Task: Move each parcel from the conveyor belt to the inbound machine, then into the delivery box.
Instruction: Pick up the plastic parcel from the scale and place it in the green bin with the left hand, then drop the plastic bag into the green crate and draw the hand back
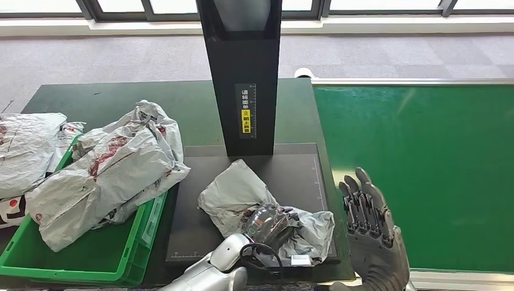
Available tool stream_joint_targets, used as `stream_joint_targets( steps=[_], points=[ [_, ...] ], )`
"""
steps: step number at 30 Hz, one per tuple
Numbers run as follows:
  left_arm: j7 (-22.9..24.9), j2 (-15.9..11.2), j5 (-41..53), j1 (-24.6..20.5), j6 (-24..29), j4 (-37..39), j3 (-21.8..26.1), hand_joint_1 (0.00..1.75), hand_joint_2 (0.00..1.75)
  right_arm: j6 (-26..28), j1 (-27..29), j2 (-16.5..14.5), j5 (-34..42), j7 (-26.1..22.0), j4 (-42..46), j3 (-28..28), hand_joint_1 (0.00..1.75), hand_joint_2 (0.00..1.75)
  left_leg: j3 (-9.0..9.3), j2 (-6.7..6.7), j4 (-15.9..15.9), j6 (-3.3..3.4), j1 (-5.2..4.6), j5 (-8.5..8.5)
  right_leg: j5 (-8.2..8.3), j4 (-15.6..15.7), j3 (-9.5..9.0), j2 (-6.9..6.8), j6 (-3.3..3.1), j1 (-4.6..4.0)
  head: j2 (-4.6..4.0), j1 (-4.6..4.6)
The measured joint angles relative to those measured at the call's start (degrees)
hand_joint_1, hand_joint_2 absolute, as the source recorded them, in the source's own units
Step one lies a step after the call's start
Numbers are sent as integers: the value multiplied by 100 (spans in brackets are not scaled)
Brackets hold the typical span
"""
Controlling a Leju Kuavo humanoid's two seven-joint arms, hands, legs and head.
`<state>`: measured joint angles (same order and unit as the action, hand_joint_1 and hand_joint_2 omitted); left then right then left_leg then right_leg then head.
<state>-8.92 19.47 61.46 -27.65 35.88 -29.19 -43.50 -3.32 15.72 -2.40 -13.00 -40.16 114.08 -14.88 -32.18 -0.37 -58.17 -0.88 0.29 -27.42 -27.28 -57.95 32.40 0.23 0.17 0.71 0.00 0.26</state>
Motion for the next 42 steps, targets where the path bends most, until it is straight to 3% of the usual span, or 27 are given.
stream_joint_targets(
  steps=[3,7,12,17,25,33,37,42],
  points=[
    [-54,-153,247,351,323,-814,316,175,175,39,30,0,1,0,31,-3,0,175,-4,0,0,-2,0,2,1,-1,4,1,-1,1,0,0],
    [-611,-343,238,1099,419,-2624,942,175,175,74,76,0,1,1,57,-6,0,175,-12,5,0,-3,0,-2,-1,-1,15,5,-1,1,0,0],
    [-889,-404,148,1399,425,-3414,1185,175,175,76,102,0,0,0,70,-9,0,175,-16,5,1,-3,0,-4,-3,-1,21,6,0,1,0,0],
    [-1299,-586,49,2249,440,-5648,1790,175,175,70,128,0,-2,1,102,-18,0,175,-25,0,1,0,1,-8,-9,-1,21,1,0,1,0,0],
    [-2801,-467,-680,2793,440,-7211,2519,175,175,55,119,0,30,1,102,-24,0,175,-24,0,1,0,1,-8,-8,-1,20,1,0,1,0,0],
    [-2833,-378,-1411,3159,440,-8723,3618,175,175,95,127,0,-1,1,102,-24,0,175,-21,2,2,-2,1,-9,-11,-1,23,2,-5,-7,0,-2],
    [-2780,-334,-1383,3233,440,-8937,4084,175,175,123,137,0,-27,1,102,-24,0,175,-19,3,2,-2,1,-9,-12,-1,23,2,-6,-6,0,0],
    [-2201,-301,-558,3090,436,-8840,4679,175,175,212,211,0,-51,1,111,-49,0,175,-17,4,1,-2,1,-9,-10,0,23,2,-6,-5,0,-1]
  ],
)
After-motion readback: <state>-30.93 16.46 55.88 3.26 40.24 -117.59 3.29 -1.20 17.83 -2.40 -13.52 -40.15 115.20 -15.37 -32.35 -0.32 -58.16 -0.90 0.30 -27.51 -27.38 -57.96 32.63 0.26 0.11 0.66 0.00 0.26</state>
